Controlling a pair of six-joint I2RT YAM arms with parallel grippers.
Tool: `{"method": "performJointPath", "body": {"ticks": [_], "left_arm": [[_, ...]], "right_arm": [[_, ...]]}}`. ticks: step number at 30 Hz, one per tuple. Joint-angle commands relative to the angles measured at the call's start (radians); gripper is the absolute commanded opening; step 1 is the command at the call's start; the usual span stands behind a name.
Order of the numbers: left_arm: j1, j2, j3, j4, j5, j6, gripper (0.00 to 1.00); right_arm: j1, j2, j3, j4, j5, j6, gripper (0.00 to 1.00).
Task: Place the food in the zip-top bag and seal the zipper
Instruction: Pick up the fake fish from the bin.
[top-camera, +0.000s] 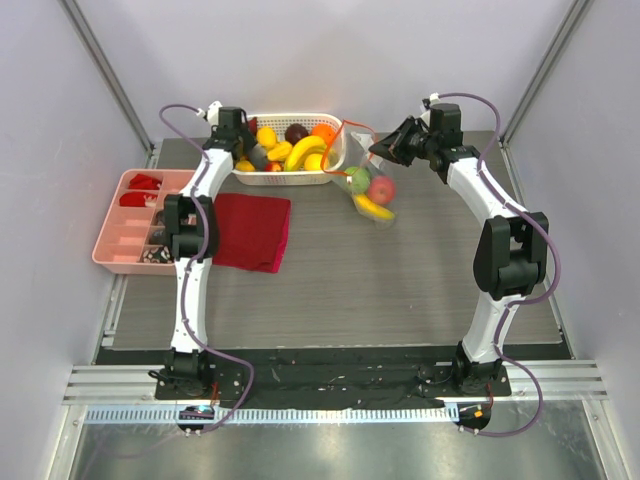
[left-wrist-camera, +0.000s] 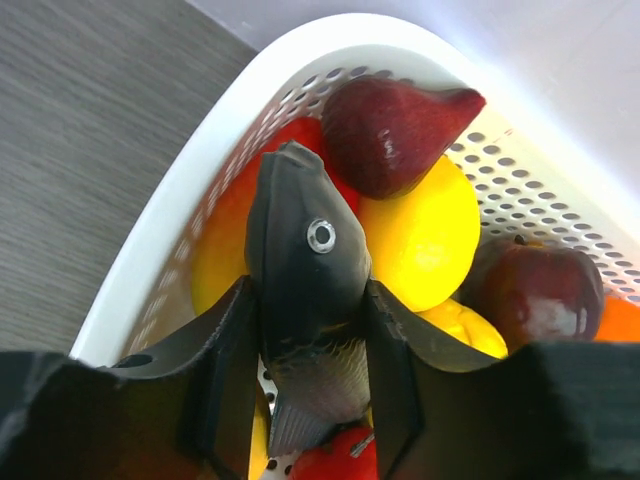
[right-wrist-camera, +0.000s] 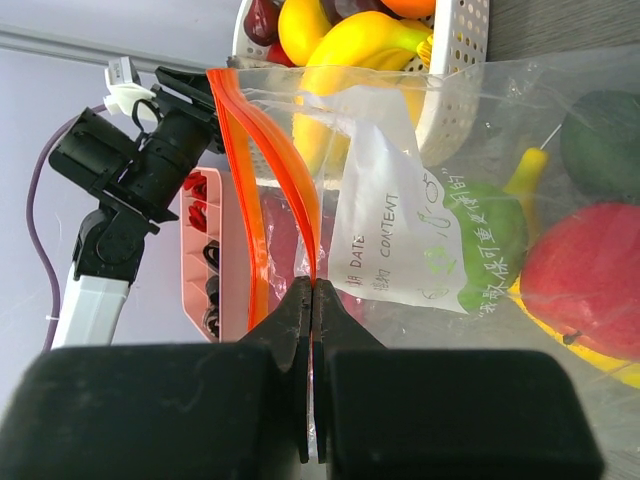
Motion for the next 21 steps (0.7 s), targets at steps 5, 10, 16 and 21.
{"method": "performJointPath", "body": {"ticks": [5, 10, 16, 21], "left_arm": [[0.007, -0.165, -0.026, 0.158, -0.052, 0.133, 0.31], [0.006, -0.220, -0.031, 0.172, -0.055, 0.179, 0.18], [0.003, -0.280, -0.026, 0.196, -0.026, 0.214, 0.09], [-0.034, -0.338, -0.029, 0.239, -0.017, 0.335, 0.08]], "right_arm": [[-0.004, -0.037, 0.030, 0.007, 0.010, -0.017, 0.01], [-0.004, -0.033, 0.038, 0.011, 0.009, -0.003, 0.01], [0.001, -0.020, 0.039, 0.057, -0.003, 0.049, 0.01], [0.030, -0.007, 0.073, 0.128, -0.010, 0.098, 0.01]]}}
